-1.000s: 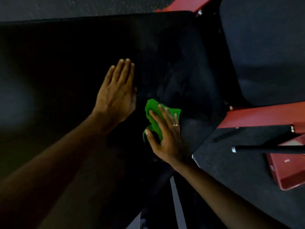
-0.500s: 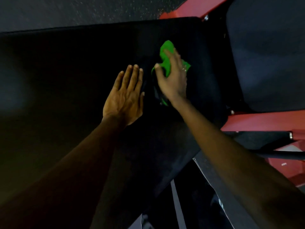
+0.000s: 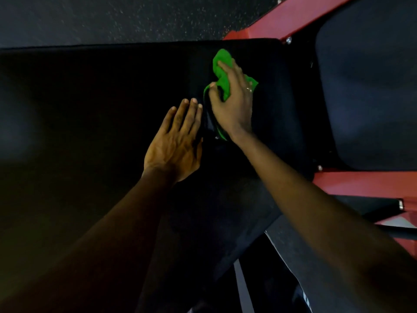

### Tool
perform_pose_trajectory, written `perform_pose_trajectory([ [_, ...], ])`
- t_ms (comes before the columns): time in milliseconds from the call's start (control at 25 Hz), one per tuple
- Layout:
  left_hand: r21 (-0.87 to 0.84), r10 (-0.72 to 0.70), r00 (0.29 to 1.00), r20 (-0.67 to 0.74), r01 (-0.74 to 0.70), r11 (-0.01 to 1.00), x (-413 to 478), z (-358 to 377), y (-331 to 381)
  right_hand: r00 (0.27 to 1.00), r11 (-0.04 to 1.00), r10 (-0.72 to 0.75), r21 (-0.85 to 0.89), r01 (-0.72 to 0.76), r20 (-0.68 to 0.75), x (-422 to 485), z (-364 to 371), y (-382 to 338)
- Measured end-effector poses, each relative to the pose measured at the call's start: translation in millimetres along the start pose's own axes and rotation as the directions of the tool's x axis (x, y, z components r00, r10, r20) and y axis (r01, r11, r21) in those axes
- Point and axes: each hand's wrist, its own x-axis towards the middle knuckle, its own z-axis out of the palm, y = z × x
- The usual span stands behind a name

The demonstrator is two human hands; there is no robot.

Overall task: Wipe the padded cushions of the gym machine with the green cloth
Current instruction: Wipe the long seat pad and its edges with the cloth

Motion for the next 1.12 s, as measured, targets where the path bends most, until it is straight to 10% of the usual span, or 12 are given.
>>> perform_pose_trajectory([
  [280,0.009,-0.002,1.0,-0.011,0.002,1.0,-0.5,3.0,-0.8,0.91,0.915,0.403,0.045,-0.4,-0.101,67.7,-13.5,39.5],
  [520,0.002,-0.01,1.0,-0.023,0.01,1.0,-0.1,1.9,-1.4,0.964,0.971,-0.239,0.012,0.239,0.119,28.4,-0.3,6.8],
  [760,0.011,-0.005,1.0,-0.022,0.005,1.0,-0.3,-0.1,0.3,0.966,0.965,0.258,0.052,-0.256,-0.018,108.2,-9.2,27.3],
  [1040,0.006,0.002,1.0,-0.02,-0.001,1.0,0.6,0.5,-1.4,0.957,0.97,-0.236,-0.018,0.242,0.167,7.7,-7.5,13.4],
  [1120,0.001,0.007,1.0,-0.021,-0.007,1.0,0.7,0.4,-0.5,0.98,0.984,-0.169,-0.037,0.173,0.101,30.3,-10.8,31.3],
])
